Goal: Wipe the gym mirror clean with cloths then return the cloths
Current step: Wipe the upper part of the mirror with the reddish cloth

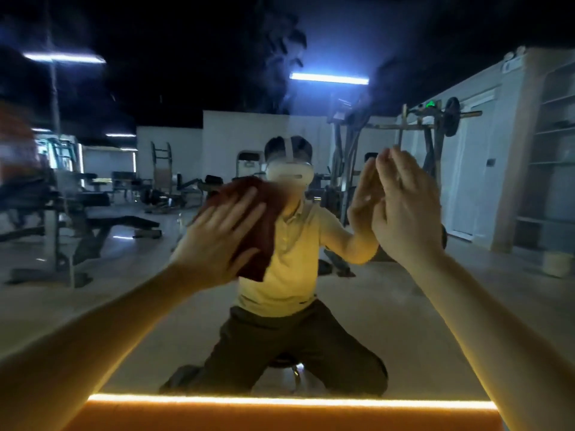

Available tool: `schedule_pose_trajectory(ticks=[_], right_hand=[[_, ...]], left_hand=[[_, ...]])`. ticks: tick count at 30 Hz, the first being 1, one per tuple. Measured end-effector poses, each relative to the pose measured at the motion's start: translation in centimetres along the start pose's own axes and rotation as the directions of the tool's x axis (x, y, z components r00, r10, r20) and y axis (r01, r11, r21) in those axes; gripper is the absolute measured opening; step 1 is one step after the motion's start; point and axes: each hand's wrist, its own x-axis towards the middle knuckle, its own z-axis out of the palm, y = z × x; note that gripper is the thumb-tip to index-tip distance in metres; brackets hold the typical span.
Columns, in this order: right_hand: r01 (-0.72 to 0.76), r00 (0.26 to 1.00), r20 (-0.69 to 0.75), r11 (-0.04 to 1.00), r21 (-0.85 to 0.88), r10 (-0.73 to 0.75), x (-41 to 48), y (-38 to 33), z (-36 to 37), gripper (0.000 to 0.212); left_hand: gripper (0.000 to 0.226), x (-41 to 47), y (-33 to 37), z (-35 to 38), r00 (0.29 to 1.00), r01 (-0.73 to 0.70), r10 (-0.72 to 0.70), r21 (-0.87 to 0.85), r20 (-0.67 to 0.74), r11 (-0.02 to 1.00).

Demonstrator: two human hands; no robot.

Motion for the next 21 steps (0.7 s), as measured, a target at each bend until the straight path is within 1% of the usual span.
schedule_pose_trajectory(ticks=[1,2,3,4,5,6,7,8,9,11,13,14,16,17,18,19,20,21], right_hand=[[-0.023,0.999,-0.025,1.000,-0.002,0.023,0.8,0.5,0.2,0.066],[-0.042,0.998,-0.041,0.999,0.003,0.042,1.3,0.9,0.6,0.064],[-0.050,0.998,-0.049,0.999,-0.003,0.050,1.6,1.3,1.1,0.063],[-0.044,0.998,-0.055,0.999,-0.020,0.043,1.5,1.5,1.6,0.062],[-0.026,0.998,-0.062,0.999,-0.035,0.024,1.4,1.8,2.2,0.063],[-0.004,0.997,-0.080,1.000,-0.029,0.001,1.3,2.3,2.5,0.064],[0.024,0.994,-0.110,1.000,0.002,-0.023,1.3,2.9,2.8,0.062],[0.062,0.988,-0.145,0.997,0.044,-0.055,1.4,3.8,2.9,0.060],[0.106,0.980,-0.177,0.990,0.089,-0.089,1.6,4.8,2.9,0.057],[0.183,0.966,-0.215,0.964,0.190,-0.141,2.2,6.6,2.7,0.055],[0.212,0.963,-0.217,0.946,0.244,-0.160,2.8,7.3,2.3,0.055],[0.209,0.963,-0.223,0.947,0.246,-0.154,3.0,7.2,2.0,0.054],[0.208,0.958,-0.247,0.942,0.264,-0.143,3.7,6.7,1.4,0.050],[0.218,0.955,-0.258,0.934,0.282,-0.145,4.1,6.6,1.1,0.048],[0.228,0.953,-0.262,0.929,0.291,-0.151,4.5,6.5,0.9,0.046],[0.232,0.952,-0.263,0.929,0.288,-0.156,5.0,6.5,0.8,0.046],[0.229,0.952,-0.261,0.934,0.275,-0.157,5.4,6.5,0.8,0.047],[0.222,0.953,-0.260,0.939,0.262,-0.153,5.8,6.5,0.9,0.048]], left_hand=[[0.079,-0.1,-2.3,-1.1,0.994,0.108,-0.108,0.012,-0.014,0.994],[0.080,0.2,-3.8,-2.1,0.967,0.249,-0.249,-0.002,-0.044,0.968],[0.081,1.2,-4.3,-3.0,0.912,0.401,-0.403,-0.043,-0.078,0.915],[0.082,2.8,-3.6,-3.5,0.837,0.527,-0.535,-0.098,-0.112,0.844],[0.082,4.9,-1.9,-3.6,0.766,0.609,-0.627,-0.151,-0.142,0.779],[0.081,7.4,0.5,-3.4,0.720,0.646,-0.673,-0.192,-0.169,0.739],[0.080,9.9,3.3,-3.1,0.711,0.644,-0.677,-0.207,-0.193,0.736],[0.079,12.3,6.0,-2.8,0.737,0.611,-0.642,-0.198,-0.211,0.766],[0.078,14.5,8.5,-2.4,0.778,0.562,-0.590,-0.183,-0.216,0.807],[0.076,18.0,12.8,-1.6,0.838,0.469,-0.495,-0.161,-0.231,0.868],[0.072,20.0,15.9,-1.5,0.887,0.382,-0.409,-0.160,-0.212,0.910],[0.071,20.2,16.7,-1.5,0.922,0.317,-0.342,-0.153,-0.181,0.936],[0.069,19.5,16.2,-1.8,0.982,0.154,-0.161,-0.077,-0.098,0.985],[0.068,18.9,14.8,-2.2,0.996,0.076,-0.076,-0.003,-0.054,0.997],[0.069,18.0,12.8,-2.7,1.000,0.028,-0.027,0.075,-0.015,0.997],[0.069,17.1,10.5,-3.3,1.000,0.023,-0.025,0.136,0.014,0.990],[0.070,16.0,8.1,-4.0,0.997,0.063,-0.068,0.169,0.026,0.984],[0.072,14.8,5.7,-4.6,0.990,0.132,-0.139,0.183,0.024,0.974]])
